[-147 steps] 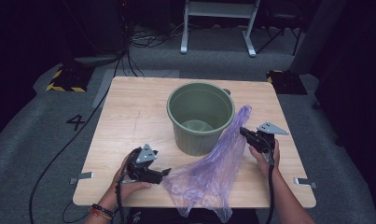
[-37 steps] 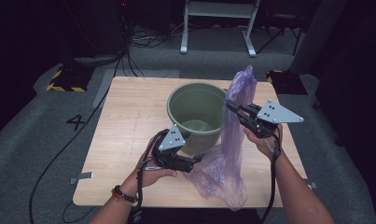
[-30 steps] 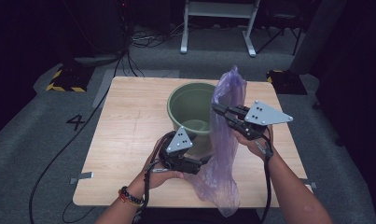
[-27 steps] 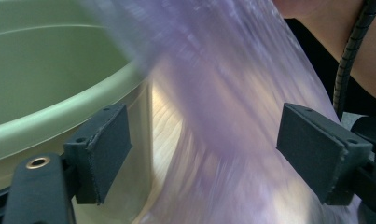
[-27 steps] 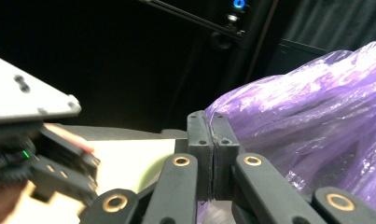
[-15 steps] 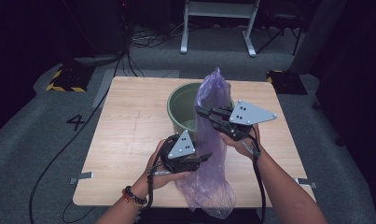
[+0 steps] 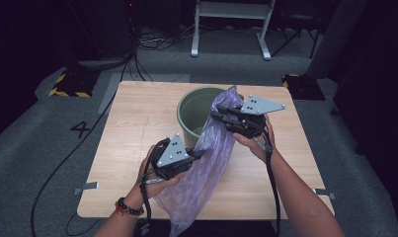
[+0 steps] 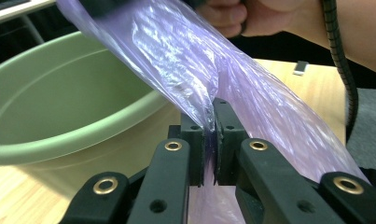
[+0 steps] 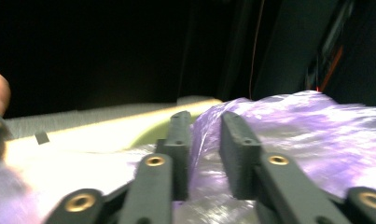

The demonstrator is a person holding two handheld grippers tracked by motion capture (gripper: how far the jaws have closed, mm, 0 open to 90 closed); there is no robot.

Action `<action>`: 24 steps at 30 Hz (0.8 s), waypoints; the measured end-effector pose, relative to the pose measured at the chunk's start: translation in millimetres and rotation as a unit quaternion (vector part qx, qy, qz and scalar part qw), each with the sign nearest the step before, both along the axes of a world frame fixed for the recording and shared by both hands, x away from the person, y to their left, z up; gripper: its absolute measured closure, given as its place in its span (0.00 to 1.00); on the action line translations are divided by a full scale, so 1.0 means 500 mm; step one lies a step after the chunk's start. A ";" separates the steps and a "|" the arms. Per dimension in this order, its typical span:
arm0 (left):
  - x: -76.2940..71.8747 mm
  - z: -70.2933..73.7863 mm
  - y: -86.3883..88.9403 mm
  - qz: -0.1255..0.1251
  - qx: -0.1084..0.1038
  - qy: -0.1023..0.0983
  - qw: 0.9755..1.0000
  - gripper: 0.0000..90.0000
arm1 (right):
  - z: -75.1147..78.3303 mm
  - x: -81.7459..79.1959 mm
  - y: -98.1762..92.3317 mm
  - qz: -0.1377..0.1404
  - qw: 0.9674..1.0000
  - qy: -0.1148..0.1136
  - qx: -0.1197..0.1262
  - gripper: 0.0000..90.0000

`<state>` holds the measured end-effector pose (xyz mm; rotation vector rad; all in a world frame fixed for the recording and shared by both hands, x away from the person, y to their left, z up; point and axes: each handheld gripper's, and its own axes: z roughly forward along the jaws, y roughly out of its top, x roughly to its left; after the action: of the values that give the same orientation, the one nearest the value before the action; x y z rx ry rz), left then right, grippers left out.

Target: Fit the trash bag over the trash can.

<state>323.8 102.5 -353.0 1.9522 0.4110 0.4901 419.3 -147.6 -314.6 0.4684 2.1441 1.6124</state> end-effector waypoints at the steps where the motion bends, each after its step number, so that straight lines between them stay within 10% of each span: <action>1: 0.000 0.001 0.003 0.002 -0.003 0.001 1.000 0.94 | -0.004 0.005 0.001 -0.008 1.000 0.009 -0.008 0.76; 8: 0.001 0.006 0.016 0.013 -0.003 -0.006 1.000 0.95 | -0.029 0.042 0.009 -0.053 0.994 0.069 -0.063 0.50; 14: 0.004 0.007 0.013 0.022 0.004 -0.012 1.000 0.95 | -0.028 0.045 0.020 -0.077 0.992 0.051 -0.081 0.42; 24: 0.020 0.022 0.023 0.044 -0.010 -0.005 0.999 0.99 | 0.000 0.043 0.005 -0.046 0.997 0.045 -0.036 0.31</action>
<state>334.0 114.0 -342.0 1.9184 0.4950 0.5486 440.8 -145.1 -314.8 0.6199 2.2039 1.4851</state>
